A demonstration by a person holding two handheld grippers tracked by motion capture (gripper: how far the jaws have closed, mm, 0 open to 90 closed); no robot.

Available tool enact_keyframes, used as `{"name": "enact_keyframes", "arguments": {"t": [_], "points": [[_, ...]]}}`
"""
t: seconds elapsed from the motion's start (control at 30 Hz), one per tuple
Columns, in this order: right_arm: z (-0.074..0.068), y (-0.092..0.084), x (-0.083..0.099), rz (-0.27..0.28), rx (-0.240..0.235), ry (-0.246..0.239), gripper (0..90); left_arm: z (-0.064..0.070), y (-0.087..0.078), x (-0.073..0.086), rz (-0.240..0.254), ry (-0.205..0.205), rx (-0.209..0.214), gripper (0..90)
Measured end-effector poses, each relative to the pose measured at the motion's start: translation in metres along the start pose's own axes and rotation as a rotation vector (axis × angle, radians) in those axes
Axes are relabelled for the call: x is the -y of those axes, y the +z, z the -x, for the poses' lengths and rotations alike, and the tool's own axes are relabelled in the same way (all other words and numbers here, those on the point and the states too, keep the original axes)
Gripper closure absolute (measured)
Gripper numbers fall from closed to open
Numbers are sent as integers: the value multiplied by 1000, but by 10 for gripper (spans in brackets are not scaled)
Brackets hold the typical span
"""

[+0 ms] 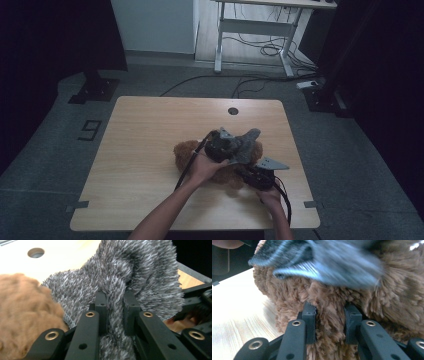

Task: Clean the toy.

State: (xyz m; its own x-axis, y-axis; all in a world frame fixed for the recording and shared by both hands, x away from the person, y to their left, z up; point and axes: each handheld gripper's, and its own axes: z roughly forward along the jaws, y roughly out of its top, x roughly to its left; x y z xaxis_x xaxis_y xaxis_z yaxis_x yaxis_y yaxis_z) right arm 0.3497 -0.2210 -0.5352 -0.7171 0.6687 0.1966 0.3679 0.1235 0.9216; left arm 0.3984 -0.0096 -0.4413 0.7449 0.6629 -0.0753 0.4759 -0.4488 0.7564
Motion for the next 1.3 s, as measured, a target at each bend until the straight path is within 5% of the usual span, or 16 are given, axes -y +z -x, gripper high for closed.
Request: {"name": "enact_keyframes", "arguments": {"t": [0.2, 0.4, 0.6, 0.83, 0.93, 1.3], "points": [[1, 0, 0, 5, -9, 0, 691, -27, -20, 19, 16, -50, -23, 777], [0, 0, 0, 6, -14, -4, 691, -28, -39, 24, 40, -34, -35, 777], [1, 0, 0, 8, -12, 3, 691, -42, -60, 29, 82, -46, -93, 777], [2, 0, 1, 6, -13, 12, 691, -68, -81, 55, 94, -110, -150, 777], [2, 0, 1, 8, -15, 14, 691, -81, -86, 71, 93, -151, -143, 776], [3, 0, 2, 7, -14, 18, 690, -97, -100, 96, 100, -206, -176, 776]]}}
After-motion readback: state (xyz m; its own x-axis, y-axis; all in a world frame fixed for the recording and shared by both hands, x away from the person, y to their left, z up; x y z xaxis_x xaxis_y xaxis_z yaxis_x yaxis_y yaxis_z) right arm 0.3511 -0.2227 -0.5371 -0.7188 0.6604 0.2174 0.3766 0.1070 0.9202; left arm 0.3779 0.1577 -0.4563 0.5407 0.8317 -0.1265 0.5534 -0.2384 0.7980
